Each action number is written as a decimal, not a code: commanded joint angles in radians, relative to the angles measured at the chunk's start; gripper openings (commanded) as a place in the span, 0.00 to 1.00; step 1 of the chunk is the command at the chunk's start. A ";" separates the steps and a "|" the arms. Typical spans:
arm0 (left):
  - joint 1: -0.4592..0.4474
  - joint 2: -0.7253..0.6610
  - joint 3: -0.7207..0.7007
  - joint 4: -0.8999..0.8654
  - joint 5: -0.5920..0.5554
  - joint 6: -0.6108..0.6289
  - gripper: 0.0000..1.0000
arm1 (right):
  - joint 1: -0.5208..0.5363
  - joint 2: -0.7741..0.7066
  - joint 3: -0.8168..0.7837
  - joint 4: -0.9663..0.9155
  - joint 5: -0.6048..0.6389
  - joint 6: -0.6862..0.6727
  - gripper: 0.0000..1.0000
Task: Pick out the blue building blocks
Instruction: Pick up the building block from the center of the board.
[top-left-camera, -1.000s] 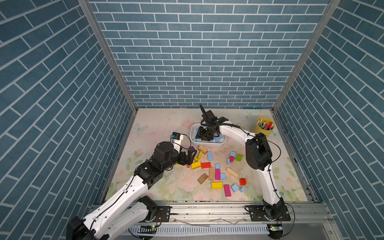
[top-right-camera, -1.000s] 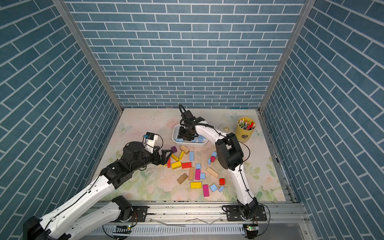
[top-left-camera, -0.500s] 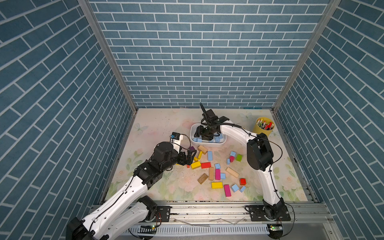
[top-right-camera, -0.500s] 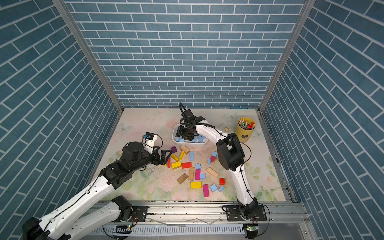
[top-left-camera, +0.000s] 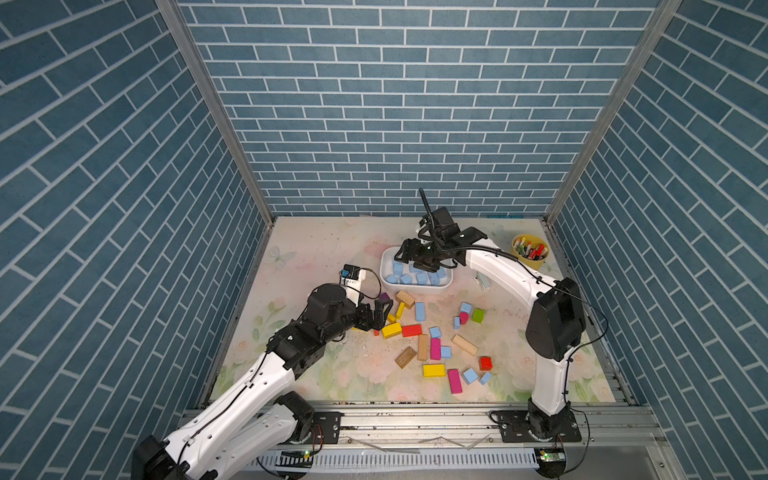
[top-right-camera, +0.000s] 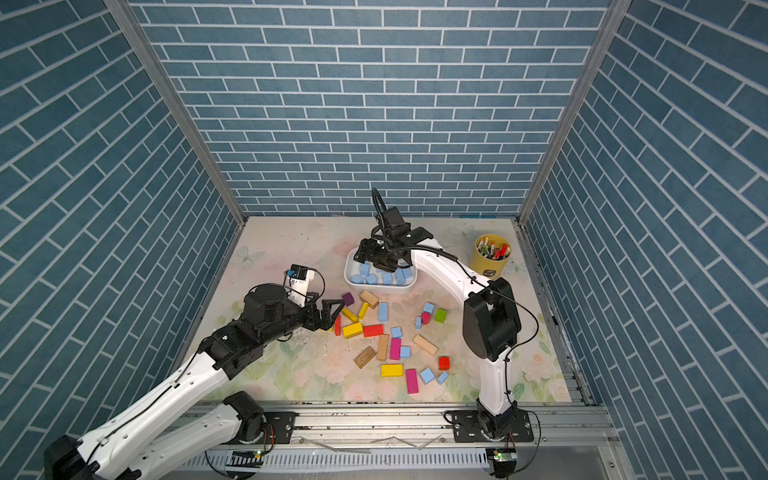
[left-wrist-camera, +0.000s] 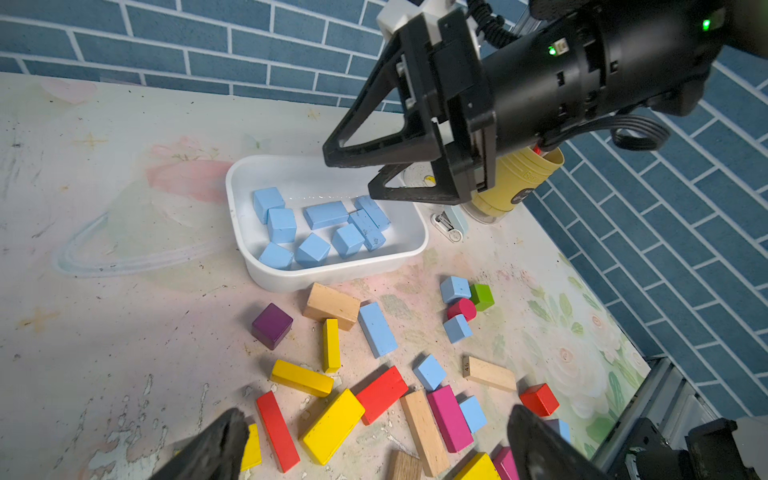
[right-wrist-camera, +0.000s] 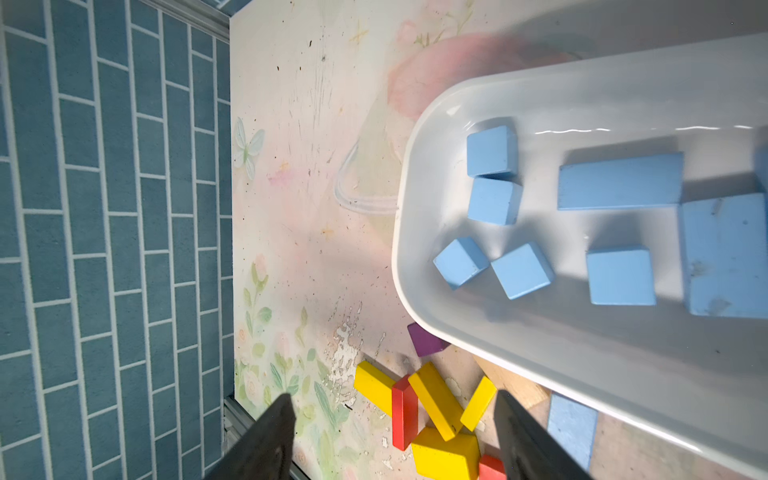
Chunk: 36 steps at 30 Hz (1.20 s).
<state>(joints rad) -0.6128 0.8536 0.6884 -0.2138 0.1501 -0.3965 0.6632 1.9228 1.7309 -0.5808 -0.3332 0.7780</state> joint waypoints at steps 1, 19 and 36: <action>0.003 -0.007 0.000 -0.008 -0.006 -0.007 0.99 | -0.011 -0.097 -0.062 0.002 0.035 -0.035 0.77; 0.003 0.020 0.002 0.006 0.017 -0.015 0.99 | -0.018 -0.593 -0.528 -0.136 0.283 -0.145 0.82; 0.002 0.069 0.005 0.046 0.051 -0.023 0.99 | -0.019 -0.875 -0.860 -0.289 0.354 -0.114 0.82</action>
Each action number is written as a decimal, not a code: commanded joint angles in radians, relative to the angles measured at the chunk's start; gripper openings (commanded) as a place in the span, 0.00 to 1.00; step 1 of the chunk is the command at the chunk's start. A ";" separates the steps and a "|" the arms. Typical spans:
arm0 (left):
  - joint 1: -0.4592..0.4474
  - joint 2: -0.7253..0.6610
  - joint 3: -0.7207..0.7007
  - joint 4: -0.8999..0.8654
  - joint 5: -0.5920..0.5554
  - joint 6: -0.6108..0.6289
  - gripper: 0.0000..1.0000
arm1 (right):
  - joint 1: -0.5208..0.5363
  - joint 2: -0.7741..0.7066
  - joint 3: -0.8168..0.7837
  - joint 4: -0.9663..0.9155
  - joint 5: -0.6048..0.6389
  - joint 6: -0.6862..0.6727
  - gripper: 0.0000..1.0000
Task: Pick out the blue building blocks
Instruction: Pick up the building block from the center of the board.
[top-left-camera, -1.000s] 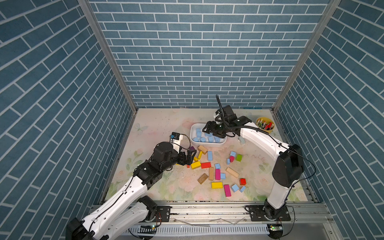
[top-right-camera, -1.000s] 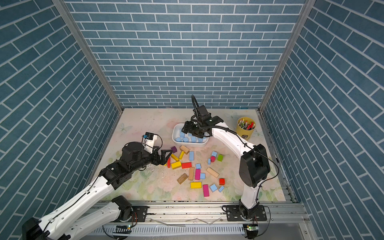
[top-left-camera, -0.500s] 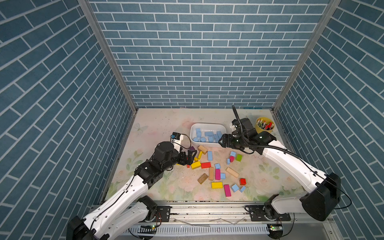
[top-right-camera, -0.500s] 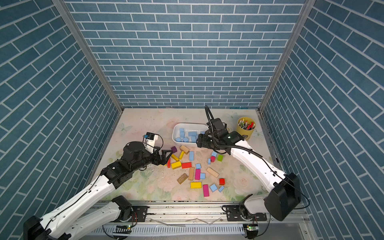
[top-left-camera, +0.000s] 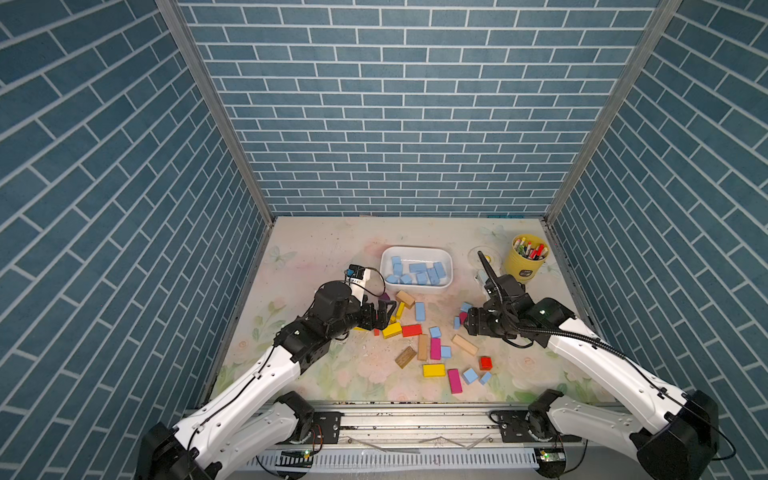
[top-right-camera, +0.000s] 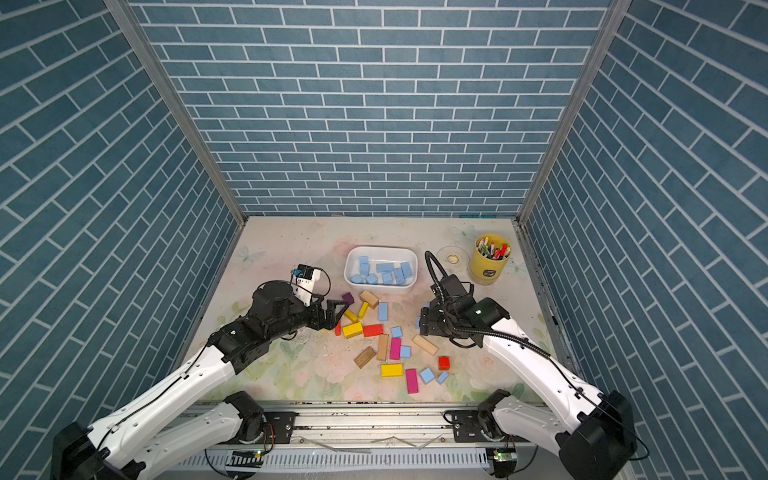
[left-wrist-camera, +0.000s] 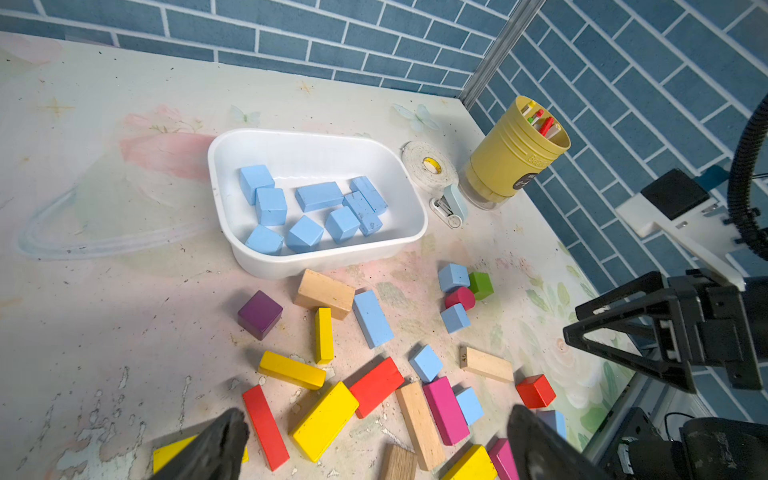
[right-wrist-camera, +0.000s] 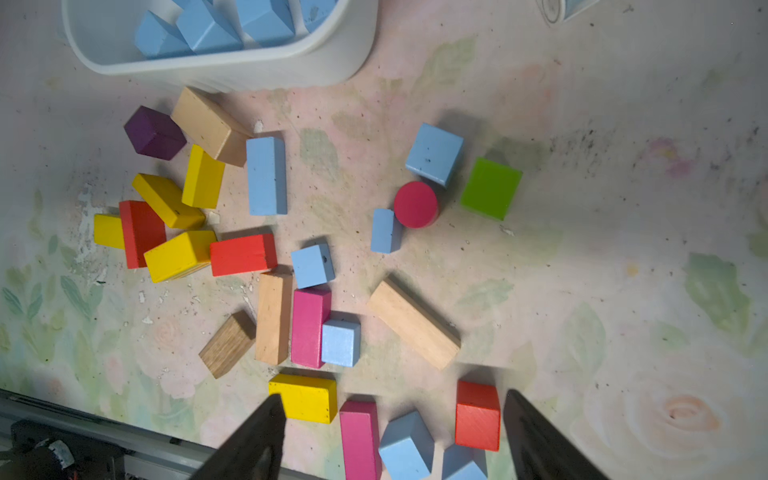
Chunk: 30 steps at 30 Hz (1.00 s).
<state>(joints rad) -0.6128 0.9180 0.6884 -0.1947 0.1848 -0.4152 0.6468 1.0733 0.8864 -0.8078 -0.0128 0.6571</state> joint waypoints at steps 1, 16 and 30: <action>0.002 0.007 0.005 0.028 0.019 -0.006 0.99 | -0.003 -0.027 -0.018 -0.067 0.038 0.007 0.82; 0.002 0.018 0.029 0.022 0.024 0.002 0.99 | -0.003 0.050 -0.001 -0.022 0.103 0.016 0.82; 0.002 0.027 0.033 0.018 0.027 0.009 0.99 | -0.003 0.251 0.121 0.029 0.241 0.186 0.78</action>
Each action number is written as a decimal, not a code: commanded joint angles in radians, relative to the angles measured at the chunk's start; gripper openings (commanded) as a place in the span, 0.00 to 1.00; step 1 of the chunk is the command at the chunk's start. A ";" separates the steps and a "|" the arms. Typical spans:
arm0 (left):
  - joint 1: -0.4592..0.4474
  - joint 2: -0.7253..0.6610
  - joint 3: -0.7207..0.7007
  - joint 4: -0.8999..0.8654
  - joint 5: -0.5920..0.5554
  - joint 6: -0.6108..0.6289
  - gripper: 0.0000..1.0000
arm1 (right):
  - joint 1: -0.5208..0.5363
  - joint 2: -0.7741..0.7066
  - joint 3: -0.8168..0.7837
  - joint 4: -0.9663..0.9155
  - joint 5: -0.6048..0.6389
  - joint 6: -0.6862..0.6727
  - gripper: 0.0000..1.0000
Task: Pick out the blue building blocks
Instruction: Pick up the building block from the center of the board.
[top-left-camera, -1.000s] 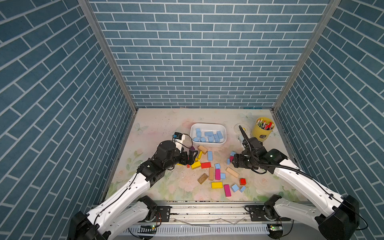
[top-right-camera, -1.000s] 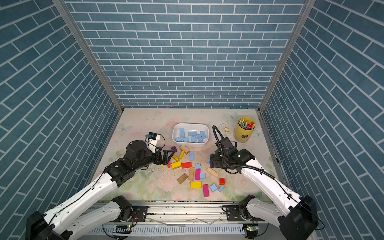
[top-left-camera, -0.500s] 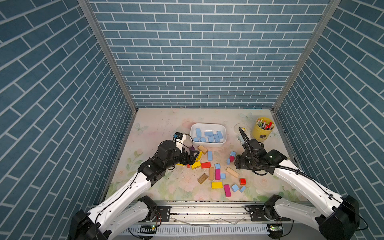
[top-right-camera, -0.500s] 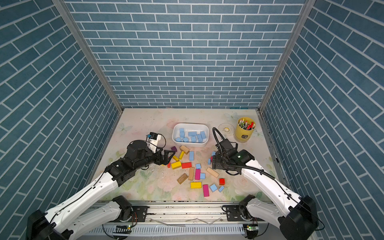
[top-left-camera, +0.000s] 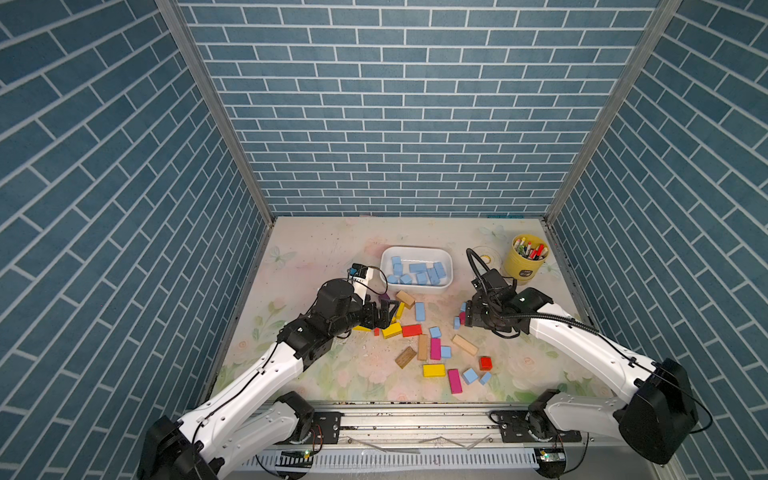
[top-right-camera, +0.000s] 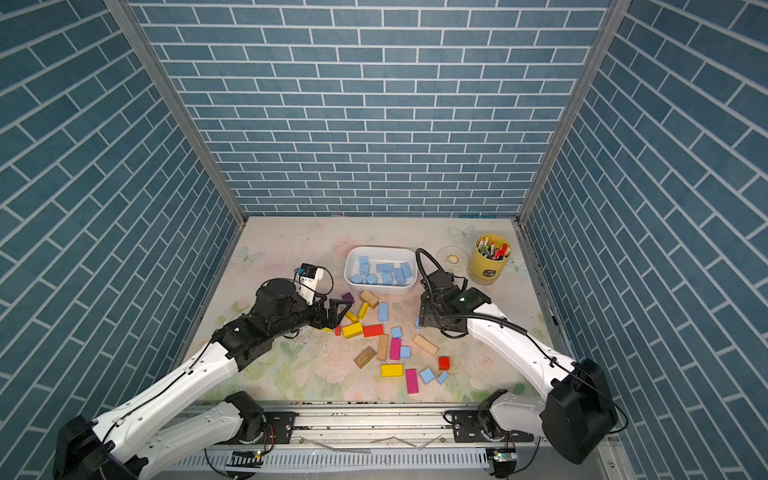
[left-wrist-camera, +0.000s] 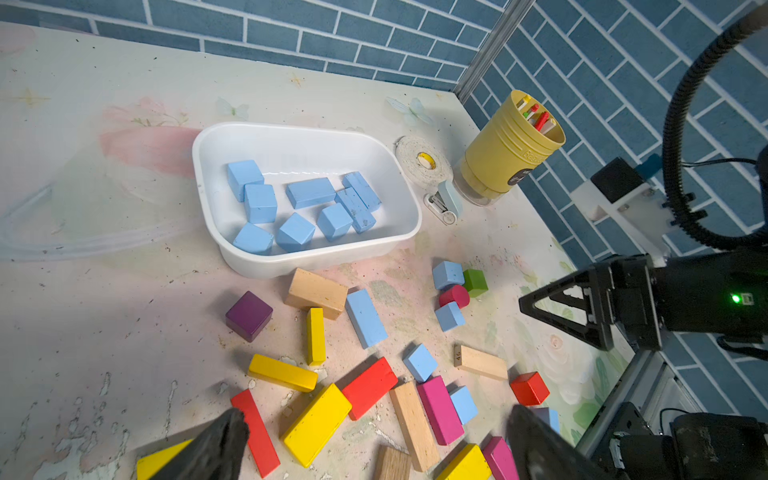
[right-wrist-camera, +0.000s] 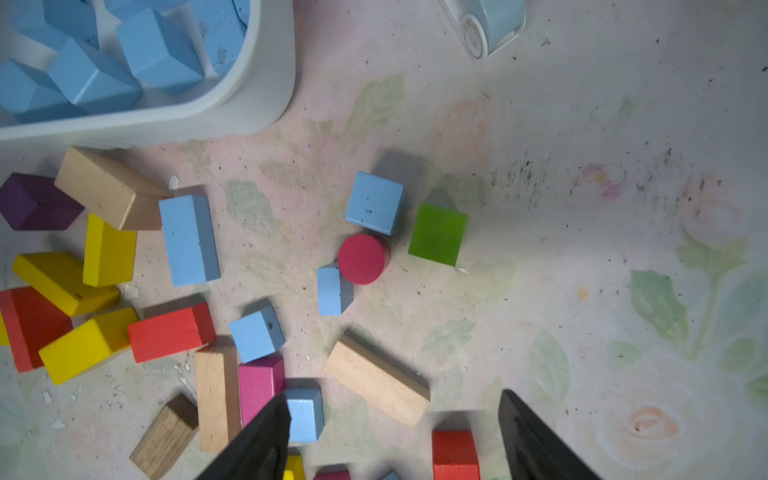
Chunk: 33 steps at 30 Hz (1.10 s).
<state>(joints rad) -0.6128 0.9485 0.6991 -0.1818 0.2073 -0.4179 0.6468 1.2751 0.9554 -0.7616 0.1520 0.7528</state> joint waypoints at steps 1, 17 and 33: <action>0.002 -0.004 0.022 0.006 0.005 0.012 0.99 | -0.003 0.070 0.068 -0.024 0.085 0.102 0.78; 0.002 -0.029 0.007 -0.004 -0.003 0.013 0.99 | -0.015 0.332 0.205 0.045 0.062 0.184 0.66; 0.002 -0.035 0.003 -0.013 -0.010 0.019 0.99 | -0.055 0.428 0.230 0.067 0.039 0.212 0.46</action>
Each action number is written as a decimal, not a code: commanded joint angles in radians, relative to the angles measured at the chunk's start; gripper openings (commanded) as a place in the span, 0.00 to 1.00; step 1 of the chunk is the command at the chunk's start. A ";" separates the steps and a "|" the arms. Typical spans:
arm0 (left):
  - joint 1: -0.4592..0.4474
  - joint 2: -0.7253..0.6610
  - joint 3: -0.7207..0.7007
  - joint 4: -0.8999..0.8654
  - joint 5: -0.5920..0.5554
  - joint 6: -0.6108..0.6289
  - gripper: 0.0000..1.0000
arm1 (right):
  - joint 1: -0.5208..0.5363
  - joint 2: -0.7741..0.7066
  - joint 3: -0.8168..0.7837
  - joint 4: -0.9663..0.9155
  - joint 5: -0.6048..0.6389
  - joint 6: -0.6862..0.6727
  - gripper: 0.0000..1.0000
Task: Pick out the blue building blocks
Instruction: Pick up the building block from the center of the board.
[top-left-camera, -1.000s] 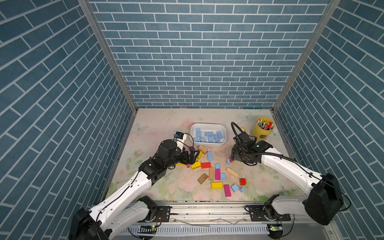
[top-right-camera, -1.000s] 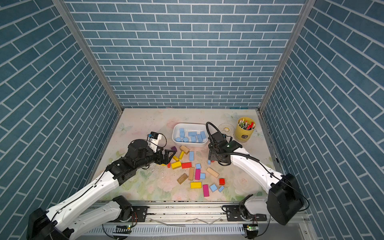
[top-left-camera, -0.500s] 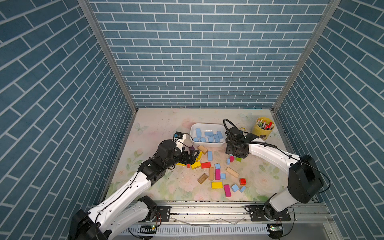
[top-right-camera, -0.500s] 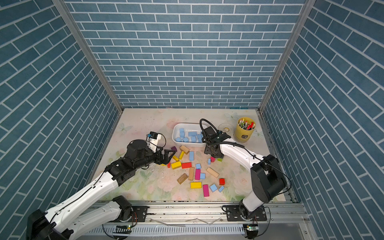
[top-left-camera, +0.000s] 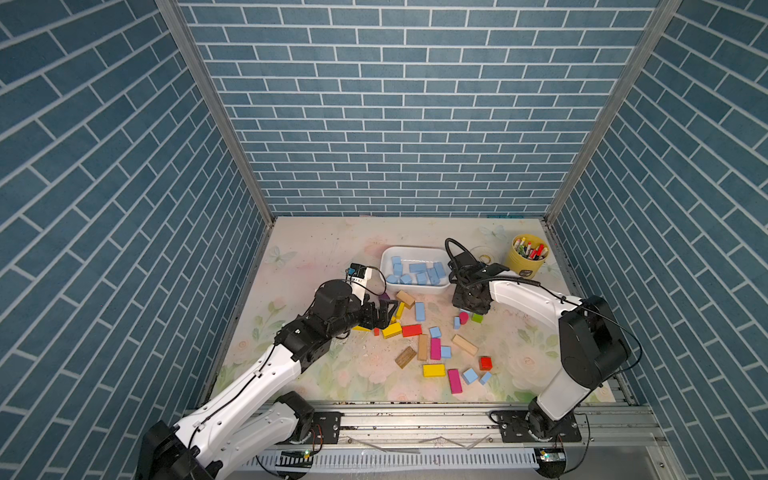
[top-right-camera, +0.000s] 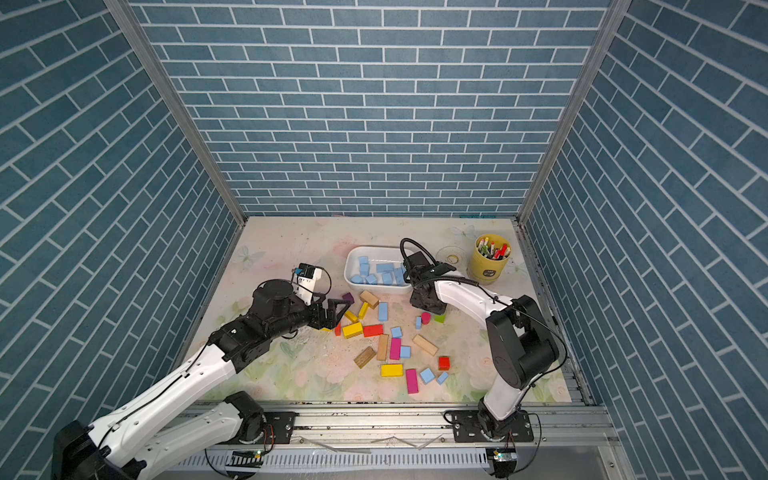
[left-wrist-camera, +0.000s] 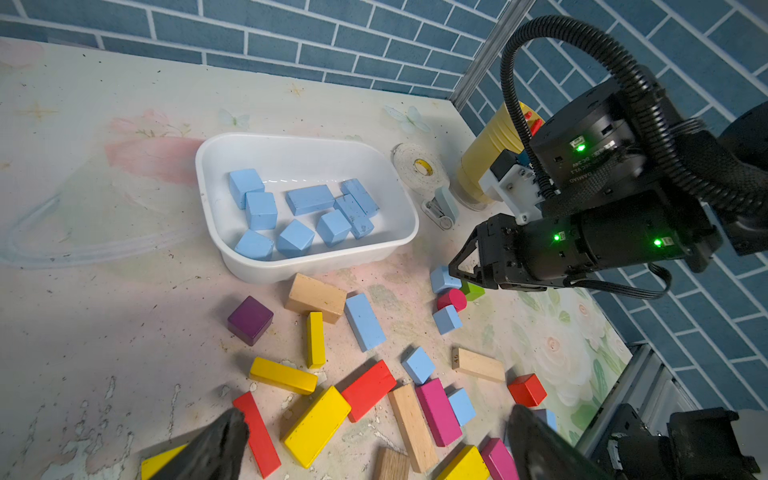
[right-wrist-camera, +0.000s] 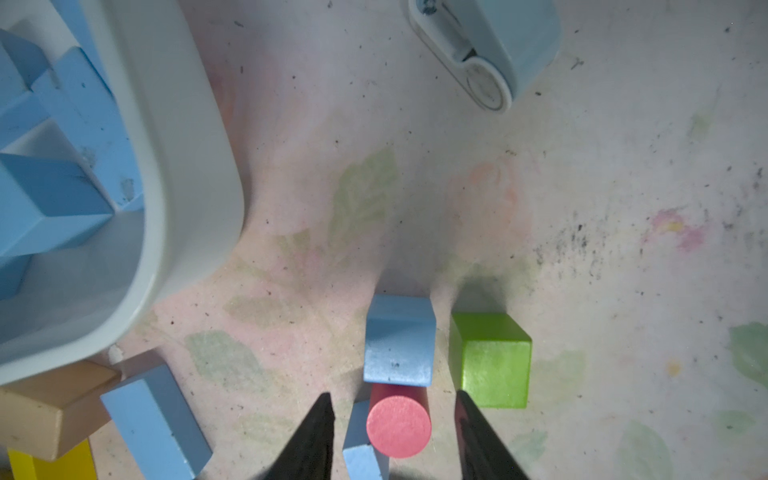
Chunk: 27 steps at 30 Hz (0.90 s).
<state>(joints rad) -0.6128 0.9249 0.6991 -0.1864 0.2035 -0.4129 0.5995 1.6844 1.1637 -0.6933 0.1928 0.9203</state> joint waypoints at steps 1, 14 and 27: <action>0.002 -0.012 0.002 -0.007 -0.007 0.014 0.99 | -0.010 0.022 0.020 0.001 -0.003 0.045 0.46; 0.002 -0.016 0.002 -0.014 -0.009 0.014 0.99 | -0.035 0.057 0.005 0.031 -0.037 0.055 0.43; 0.002 -0.021 0.002 -0.014 -0.004 0.016 0.99 | -0.046 0.087 0.001 0.042 -0.043 0.057 0.40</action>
<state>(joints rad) -0.6128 0.9180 0.6991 -0.1898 0.2031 -0.4107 0.5598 1.7519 1.1656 -0.6483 0.1490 0.9382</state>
